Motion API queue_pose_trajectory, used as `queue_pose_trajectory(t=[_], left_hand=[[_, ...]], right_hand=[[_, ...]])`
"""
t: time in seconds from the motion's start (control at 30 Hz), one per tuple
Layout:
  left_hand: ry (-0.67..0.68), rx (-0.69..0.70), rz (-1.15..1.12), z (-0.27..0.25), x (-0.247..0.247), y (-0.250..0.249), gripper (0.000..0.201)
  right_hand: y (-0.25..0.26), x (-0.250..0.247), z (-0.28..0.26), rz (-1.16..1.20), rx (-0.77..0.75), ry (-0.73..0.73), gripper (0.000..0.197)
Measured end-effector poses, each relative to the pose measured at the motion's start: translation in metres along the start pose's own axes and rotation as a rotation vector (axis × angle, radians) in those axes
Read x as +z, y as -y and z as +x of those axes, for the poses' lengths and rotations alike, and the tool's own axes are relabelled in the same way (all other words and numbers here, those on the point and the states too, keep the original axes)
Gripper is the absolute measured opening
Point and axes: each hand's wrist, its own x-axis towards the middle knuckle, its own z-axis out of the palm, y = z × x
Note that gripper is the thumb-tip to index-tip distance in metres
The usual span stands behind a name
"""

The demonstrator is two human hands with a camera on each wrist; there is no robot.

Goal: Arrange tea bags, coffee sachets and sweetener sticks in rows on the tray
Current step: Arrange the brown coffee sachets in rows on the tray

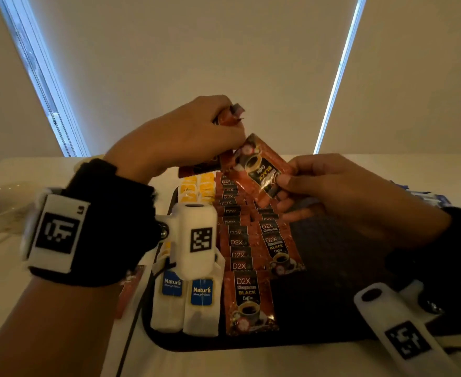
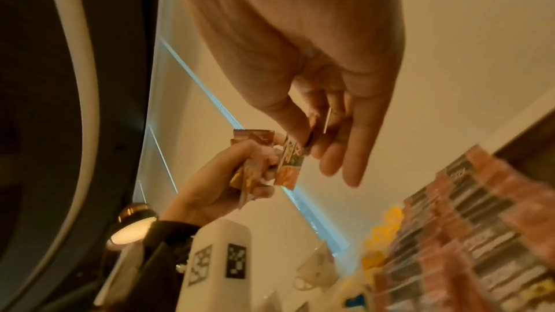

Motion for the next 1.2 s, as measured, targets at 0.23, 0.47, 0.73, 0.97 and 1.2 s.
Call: queue_pose_trajectory(t=[0.23,0.47,0.73,0.97,1.2], left_hand=[[0.261,0.1,0.257,-0.004,0.016,-0.01,0.008],[0.285,0.082,0.247,-0.005,0.017,-0.012,0.023],[0.184,0.022,0.065,-0.006,0.011,-0.013,0.014],[0.045,-0.047,0.048,-0.009,-0.004,-0.006,0.019],[0.042,-0.043,0.051,-0.009,-0.003,-0.007,0.018]], right_hand=[[0.011,-0.001,-0.002,-0.504,-0.069,0.122,0.016],[0.007,-0.013,0.002,-0.191,-0.128,-0.12,0.012],[-0.012,-0.017,-0.005,0.198,-0.087,-0.121,0.02],[-0.031,-0.028,-0.001,-0.313,0.244,0.046,0.024],[-0.044,-0.019,0.017,-0.508,0.392,0.214,0.028]])
